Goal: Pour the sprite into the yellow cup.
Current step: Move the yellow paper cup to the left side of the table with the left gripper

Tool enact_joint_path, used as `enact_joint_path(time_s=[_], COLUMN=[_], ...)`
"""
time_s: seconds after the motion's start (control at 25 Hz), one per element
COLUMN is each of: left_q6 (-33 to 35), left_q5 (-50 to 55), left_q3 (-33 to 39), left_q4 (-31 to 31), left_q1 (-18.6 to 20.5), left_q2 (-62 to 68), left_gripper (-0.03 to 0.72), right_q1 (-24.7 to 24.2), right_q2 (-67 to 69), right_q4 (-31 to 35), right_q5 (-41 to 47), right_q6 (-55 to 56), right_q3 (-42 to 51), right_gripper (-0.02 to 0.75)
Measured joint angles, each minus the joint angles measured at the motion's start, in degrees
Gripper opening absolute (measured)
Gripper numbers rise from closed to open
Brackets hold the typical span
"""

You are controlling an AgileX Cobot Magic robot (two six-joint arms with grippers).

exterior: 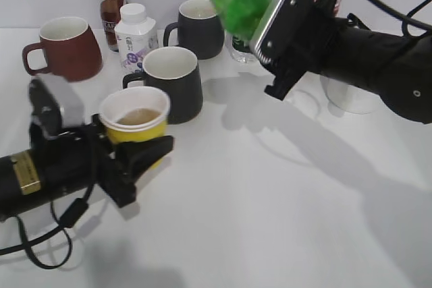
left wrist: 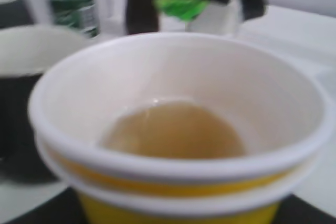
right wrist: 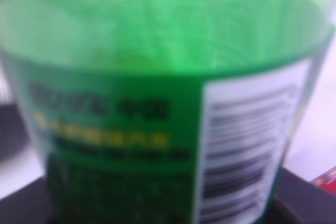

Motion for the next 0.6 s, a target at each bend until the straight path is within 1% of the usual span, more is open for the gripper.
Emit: enact_joint_path(time_s=[0.08, 0.32, 0.44, 0.6], left_q6=[0.00, 1.05, 2.91, 5.85], left_q5=[-0.06, -0.18, -0.18, -0.18], left_q3=[0.76, 0.98, 0.98, 0.67], left_q4=[-0.64, -1.72, -5.11, -10.19], left_q1=[1.68, 7.02, 9.53, 11.84], left_q2=[0.00, 0.00, 0.00, 0.00], left_gripper=[0.382, 0.382, 0.382, 0.382], right_q1=[0.00, 0.00, 0.00, 0.00], right_q2=[0.00, 1.25, 3.32, 5.54], right_q4=[1.50, 2.53, 2.77, 3.54], right_q5=[-1.10, -5.76, -8.56, -9.85], right_q6=[3.74, 19.04, 26.09, 30.39], right_q3=[0.00, 0.00, 0.00, 0.00], right_gripper=[0.428, 0.428, 0.428, 0.428])
